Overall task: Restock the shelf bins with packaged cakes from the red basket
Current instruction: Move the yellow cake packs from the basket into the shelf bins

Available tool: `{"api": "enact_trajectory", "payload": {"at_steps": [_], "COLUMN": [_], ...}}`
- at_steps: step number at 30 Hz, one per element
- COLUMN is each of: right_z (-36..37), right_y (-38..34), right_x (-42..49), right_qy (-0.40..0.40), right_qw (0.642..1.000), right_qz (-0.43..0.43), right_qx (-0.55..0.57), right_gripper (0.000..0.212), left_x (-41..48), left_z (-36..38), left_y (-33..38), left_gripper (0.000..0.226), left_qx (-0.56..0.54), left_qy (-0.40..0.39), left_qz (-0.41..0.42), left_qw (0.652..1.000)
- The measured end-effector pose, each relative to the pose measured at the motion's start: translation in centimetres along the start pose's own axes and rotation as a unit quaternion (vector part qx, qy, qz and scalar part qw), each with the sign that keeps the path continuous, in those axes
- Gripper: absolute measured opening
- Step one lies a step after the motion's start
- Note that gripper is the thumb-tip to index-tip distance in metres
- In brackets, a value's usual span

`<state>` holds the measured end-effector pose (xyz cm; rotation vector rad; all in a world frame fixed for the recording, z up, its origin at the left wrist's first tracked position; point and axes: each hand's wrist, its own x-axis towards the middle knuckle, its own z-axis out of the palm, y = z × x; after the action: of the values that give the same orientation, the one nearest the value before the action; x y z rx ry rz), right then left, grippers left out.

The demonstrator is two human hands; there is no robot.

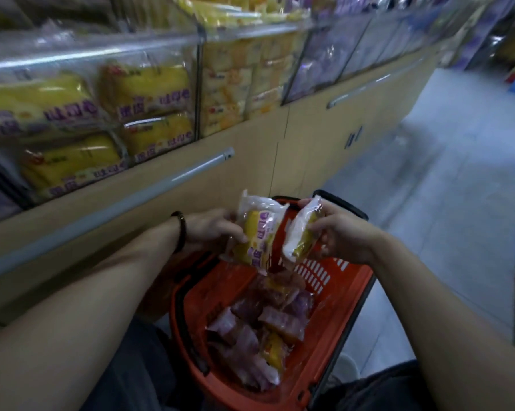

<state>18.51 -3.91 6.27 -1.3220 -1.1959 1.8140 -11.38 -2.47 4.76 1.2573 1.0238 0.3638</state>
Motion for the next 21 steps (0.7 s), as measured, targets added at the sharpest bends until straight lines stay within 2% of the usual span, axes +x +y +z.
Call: {"api": "enact_trajectory", "payload": {"at_steps": [2, 4, 6, 8, 10, 14, 18, 21], "right_z": [0.6, 1.5, 2.3, 3.2, 4.1, 6.0, 7.8, 9.4], "right_y": [-0.6, -1.3, -2.1, -2.9, -3.5, -4.3, -5.4, -6.2], "right_x": [-0.6, -1.4, -2.1, -2.6, -3.0, -3.5, -4.5, -5.3], "right_qy": [0.008, 0.013, 0.019, 0.024, 0.032, 0.051, 0.010, -0.015], "right_qw": [1.000, 0.998, 0.996, 0.995, 0.993, 0.990, 0.991, 0.987], "right_qz": [-0.024, -0.052, -0.076, -0.091, -0.106, -0.128, -0.129, -0.141], "right_qx": [0.003, 0.017, 0.033, 0.043, 0.045, 0.022, 0.030, 0.071], "right_gripper": [0.039, 0.032, 0.045, 0.062, 0.070, 0.097, 0.079, 0.071], "left_x": [-0.9, -1.8, -2.6, -3.2, -4.0, -6.6, -10.2, -14.4], "left_z": [-0.1, 0.2, 0.9, 1.5, 2.2, 3.6, 4.0, 4.2], "left_y": [-0.2, -0.2, 0.1, 0.3, 0.6, 1.4, 2.5, 5.4], "left_gripper": [0.068, 0.058, 0.055, 0.064, 0.077, 0.083, 0.099, 0.085], "left_qx": [-0.070, -0.104, -0.123, -0.133, -0.140, -0.137, -0.078, 0.043], "left_qy": [-0.005, -0.015, -0.004, 0.025, 0.046, 0.074, 0.106, 0.168], "left_qz": [0.003, 0.017, 0.035, 0.060, 0.079, 0.094, 0.106, 0.103], "left_qw": [0.998, 0.994, 0.992, 0.989, 0.986, 0.983, 0.986, 0.979]}}
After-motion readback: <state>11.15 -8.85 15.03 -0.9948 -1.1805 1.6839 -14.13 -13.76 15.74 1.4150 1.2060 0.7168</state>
